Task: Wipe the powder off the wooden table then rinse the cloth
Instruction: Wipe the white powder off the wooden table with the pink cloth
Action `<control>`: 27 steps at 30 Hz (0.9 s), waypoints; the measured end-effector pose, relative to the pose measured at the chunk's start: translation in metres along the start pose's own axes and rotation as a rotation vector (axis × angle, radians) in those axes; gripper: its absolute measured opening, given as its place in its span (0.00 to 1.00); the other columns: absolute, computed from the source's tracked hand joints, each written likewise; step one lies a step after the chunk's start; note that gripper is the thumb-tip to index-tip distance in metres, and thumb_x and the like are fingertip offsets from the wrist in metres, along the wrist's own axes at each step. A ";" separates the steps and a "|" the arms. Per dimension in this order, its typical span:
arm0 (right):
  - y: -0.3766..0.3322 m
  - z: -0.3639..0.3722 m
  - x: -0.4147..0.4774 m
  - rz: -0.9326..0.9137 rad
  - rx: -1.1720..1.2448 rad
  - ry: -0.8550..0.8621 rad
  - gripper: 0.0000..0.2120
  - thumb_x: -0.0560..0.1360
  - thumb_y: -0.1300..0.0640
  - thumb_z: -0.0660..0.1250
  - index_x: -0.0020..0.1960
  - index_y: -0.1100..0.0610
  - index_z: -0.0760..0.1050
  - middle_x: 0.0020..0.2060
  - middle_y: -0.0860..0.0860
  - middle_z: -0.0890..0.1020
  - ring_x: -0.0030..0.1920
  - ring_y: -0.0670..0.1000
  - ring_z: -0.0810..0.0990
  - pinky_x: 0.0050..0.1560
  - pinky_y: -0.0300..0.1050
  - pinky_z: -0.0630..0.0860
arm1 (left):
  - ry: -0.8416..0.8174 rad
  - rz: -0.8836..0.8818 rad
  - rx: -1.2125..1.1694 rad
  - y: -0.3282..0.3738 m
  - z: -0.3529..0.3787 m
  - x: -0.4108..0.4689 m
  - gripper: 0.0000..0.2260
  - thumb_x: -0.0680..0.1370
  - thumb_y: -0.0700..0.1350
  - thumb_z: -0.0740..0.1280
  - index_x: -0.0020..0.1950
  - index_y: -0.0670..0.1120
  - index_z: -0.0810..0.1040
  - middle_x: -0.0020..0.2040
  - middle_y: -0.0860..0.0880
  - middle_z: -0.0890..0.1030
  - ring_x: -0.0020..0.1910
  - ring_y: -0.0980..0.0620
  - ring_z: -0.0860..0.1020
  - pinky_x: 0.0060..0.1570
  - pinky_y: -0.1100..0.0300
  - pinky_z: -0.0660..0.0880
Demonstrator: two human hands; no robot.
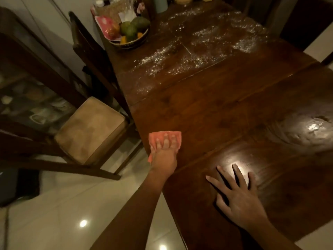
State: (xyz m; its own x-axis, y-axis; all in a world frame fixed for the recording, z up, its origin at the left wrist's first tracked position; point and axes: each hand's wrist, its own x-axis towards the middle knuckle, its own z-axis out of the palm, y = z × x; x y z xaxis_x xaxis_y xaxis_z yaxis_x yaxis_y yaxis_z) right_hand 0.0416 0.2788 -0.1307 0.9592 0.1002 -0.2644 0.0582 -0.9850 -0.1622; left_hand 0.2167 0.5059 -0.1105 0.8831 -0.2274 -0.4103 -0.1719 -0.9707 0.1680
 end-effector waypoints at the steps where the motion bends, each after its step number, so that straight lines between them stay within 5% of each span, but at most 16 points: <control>1: -0.001 0.000 0.000 0.000 0.015 0.012 0.32 0.75 0.39 0.59 0.78 0.30 0.54 0.80 0.45 0.59 0.80 0.62 0.56 0.72 0.73 0.52 | -0.034 0.100 0.021 -0.010 -0.004 0.006 0.28 0.85 0.46 0.52 0.80 0.55 0.39 0.81 0.48 0.39 0.79 0.38 0.40 0.75 0.39 0.39; 5: -0.001 -0.002 0.003 -0.008 0.022 0.060 0.33 0.71 0.41 0.62 0.76 0.32 0.62 0.79 0.46 0.65 0.78 0.63 0.62 0.71 0.75 0.57 | -0.117 0.160 0.009 -0.047 -0.032 0.043 0.29 0.85 0.47 0.55 0.79 0.62 0.42 0.80 0.56 0.39 0.79 0.49 0.39 0.75 0.41 0.38; 9: -0.004 -0.004 0.002 0.016 0.022 0.079 0.25 0.78 0.43 0.50 0.75 0.32 0.64 0.78 0.46 0.66 0.77 0.63 0.64 0.71 0.75 0.58 | -0.092 -0.009 -0.050 -0.029 -0.057 0.072 0.27 0.86 0.48 0.51 0.80 0.56 0.40 0.81 0.49 0.40 0.80 0.40 0.42 0.77 0.40 0.46; 11: -0.005 -0.004 0.001 0.030 0.025 0.085 0.25 0.80 0.41 0.43 0.74 0.30 0.65 0.77 0.44 0.67 0.77 0.61 0.64 0.72 0.73 0.57 | -0.030 0.013 -0.109 -0.022 -0.063 0.080 0.24 0.85 0.49 0.53 0.80 0.55 0.49 0.81 0.46 0.52 0.79 0.39 0.55 0.74 0.41 0.60; 13: -0.005 -0.006 0.005 0.092 0.066 0.067 0.22 0.81 0.41 0.45 0.70 0.27 0.68 0.75 0.42 0.69 0.76 0.59 0.66 0.71 0.69 0.59 | 0.064 0.068 -0.341 -0.021 -0.075 0.080 0.18 0.83 0.57 0.56 0.73 0.56 0.70 0.68 0.49 0.76 0.65 0.51 0.76 0.59 0.60 0.76; 14: -0.007 -0.010 0.011 0.157 0.120 0.057 0.20 0.81 0.41 0.49 0.67 0.26 0.70 0.73 0.40 0.71 0.74 0.57 0.68 0.69 0.66 0.62 | 0.091 0.075 -0.497 -0.021 -0.083 0.079 0.17 0.82 0.58 0.58 0.66 0.55 0.77 0.58 0.50 0.82 0.54 0.53 0.80 0.47 0.69 0.76; 16: -0.019 -0.016 0.035 0.314 0.281 0.077 0.18 0.76 0.42 0.56 0.62 0.25 0.72 0.68 0.38 0.74 0.69 0.53 0.72 0.63 0.60 0.67 | 0.093 0.085 -0.686 -0.029 -0.096 0.086 0.13 0.82 0.50 0.61 0.60 0.50 0.82 0.47 0.45 0.82 0.43 0.48 0.80 0.32 0.72 0.72; 18: -0.041 -0.027 0.068 0.378 0.463 0.157 0.16 0.76 0.43 0.57 0.58 0.25 0.73 0.62 0.37 0.77 0.65 0.49 0.74 0.62 0.53 0.71 | 0.040 0.045 -0.799 -0.042 -0.103 0.094 0.10 0.82 0.42 0.62 0.53 0.50 0.83 0.43 0.49 0.83 0.37 0.53 0.81 0.29 0.71 0.71; 22: -0.117 -0.069 0.155 0.537 1.043 0.277 0.16 0.81 0.55 0.65 0.65 0.39 0.74 0.58 0.40 0.79 0.60 0.44 0.77 0.53 0.29 0.69 | -0.145 0.075 -1.016 -0.074 -0.114 0.097 0.12 0.81 0.40 0.62 0.46 0.50 0.85 0.43 0.46 0.86 0.42 0.43 0.84 0.43 0.47 0.81; 24: -0.153 -0.091 0.194 0.604 1.368 0.245 0.17 0.81 0.55 0.66 0.69 0.43 0.74 0.61 0.45 0.81 0.59 0.45 0.80 0.51 0.35 0.73 | -0.176 0.110 -1.142 -0.084 -0.128 0.090 0.10 0.80 0.39 0.64 0.47 0.47 0.85 0.46 0.45 0.86 0.47 0.43 0.85 0.49 0.46 0.81; 27: -0.194 -0.114 0.229 0.527 1.540 0.307 0.16 0.80 0.56 0.68 0.65 0.42 0.77 0.58 0.46 0.84 0.60 0.51 0.82 0.56 0.47 0.78 | -0.289 0.121 -1.353 -0.098 -0.151 0.083 0.07 0.79 0.39 0.67 0.53 0.41 0.83 0.48 0.40 0.86 0.45 0.42 0.85 0.41 0.53 0.82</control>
State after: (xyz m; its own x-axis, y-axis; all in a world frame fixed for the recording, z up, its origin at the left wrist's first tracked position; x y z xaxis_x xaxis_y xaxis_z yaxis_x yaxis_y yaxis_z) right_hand 0.2819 0.4769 -0.0514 0.8096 -0.3919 -0.4369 -0.4014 0.1734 -0.8994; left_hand 0.3724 0.5943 -0.0259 0.7443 -0.4726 -0.4719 0.4583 -0.1526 0.8756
